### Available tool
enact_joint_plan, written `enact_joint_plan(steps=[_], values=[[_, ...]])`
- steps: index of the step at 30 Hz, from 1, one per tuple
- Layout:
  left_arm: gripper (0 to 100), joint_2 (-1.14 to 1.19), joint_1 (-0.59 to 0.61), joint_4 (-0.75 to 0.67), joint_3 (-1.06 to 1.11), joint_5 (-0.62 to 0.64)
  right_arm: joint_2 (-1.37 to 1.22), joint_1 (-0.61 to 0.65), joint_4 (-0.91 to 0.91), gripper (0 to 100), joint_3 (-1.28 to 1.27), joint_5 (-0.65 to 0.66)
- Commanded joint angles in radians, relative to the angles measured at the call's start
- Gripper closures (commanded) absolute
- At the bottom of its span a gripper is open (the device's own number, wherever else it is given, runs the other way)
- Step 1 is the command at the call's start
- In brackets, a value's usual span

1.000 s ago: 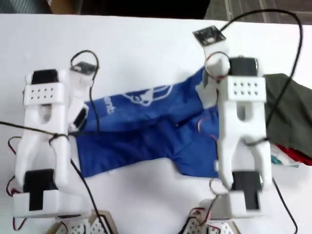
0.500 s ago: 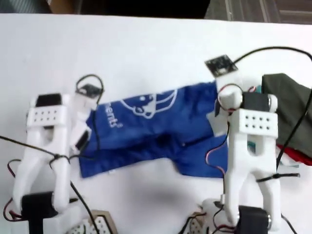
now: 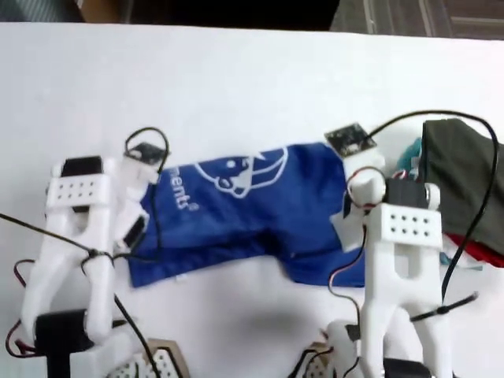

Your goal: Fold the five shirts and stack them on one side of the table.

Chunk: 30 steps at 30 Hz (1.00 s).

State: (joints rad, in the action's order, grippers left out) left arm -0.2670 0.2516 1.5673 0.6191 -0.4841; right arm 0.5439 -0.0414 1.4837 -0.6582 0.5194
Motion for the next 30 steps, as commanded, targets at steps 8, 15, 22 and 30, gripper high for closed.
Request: enact_joint_plan(steps=[8, 15, 22, 30], values=[[97, -0.034, -0.009, -0.06, 0.124, -0.025, 0.136, -0.008, -0.024, 97.7, -0.029, 0.009], [97, -0.031, -0.006, -0.058, 0.127, -0.028, 0.128, -0.133, -0.056, 97.7, -0.032, 0.103], [97, -0.029, -0.009, -0.06, 0.127, -0.031, 0.128, -0.194, -0.061, 97.7, -0.078, 0.167], [97, -0.029, -0.009, -0.06, 0.143, -0.072, 0.128, -0.162, -0.117, 97.7, -0.164, 0.166]])
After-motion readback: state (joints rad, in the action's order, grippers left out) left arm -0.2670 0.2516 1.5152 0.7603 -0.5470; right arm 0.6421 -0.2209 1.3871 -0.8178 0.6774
